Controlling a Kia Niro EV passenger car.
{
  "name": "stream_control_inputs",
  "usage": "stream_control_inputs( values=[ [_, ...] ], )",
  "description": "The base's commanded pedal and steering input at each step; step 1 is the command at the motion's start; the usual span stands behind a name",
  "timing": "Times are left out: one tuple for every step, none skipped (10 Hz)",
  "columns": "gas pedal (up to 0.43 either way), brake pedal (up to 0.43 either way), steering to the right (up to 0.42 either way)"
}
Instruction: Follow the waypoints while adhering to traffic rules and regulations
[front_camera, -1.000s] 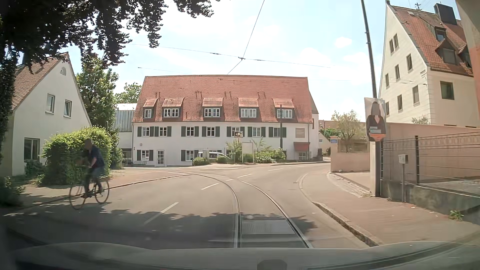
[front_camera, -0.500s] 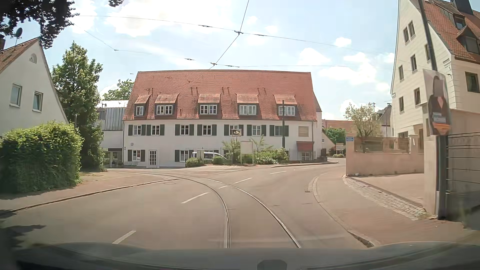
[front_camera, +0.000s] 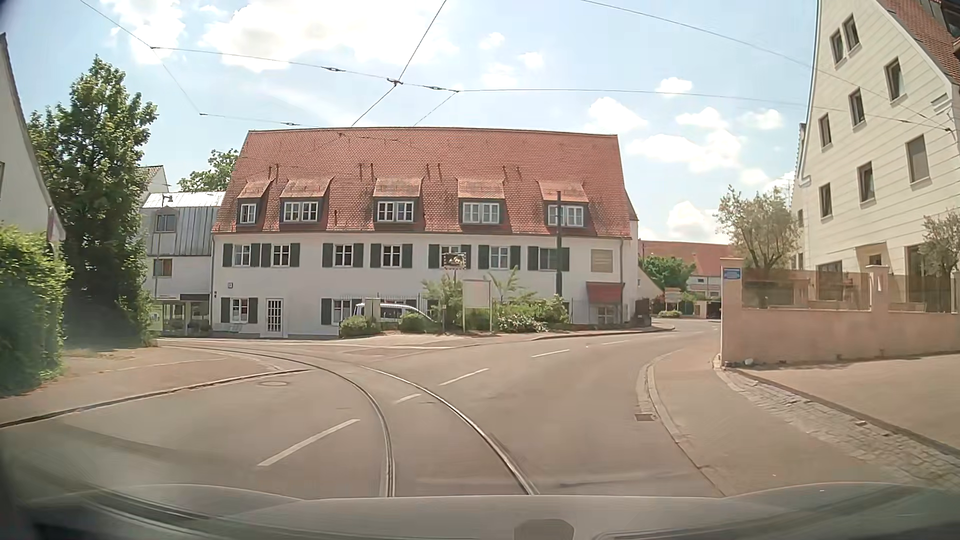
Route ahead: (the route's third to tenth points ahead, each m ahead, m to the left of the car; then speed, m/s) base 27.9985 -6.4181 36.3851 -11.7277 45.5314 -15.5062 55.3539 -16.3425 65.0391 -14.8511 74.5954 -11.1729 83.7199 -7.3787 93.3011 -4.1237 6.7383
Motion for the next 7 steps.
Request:
stream_control_inputs(
  values=[
    [0.15,0.0,0.05],
    [0.15,0.0,0.052],
    [0.15,0.0,0.053],
    [0.15,0.0,0.054],
    [0.15,0.0,0.055],
    [0.15,0.0,0.056],
    [0.15,0.0,0.061]
  ],
)
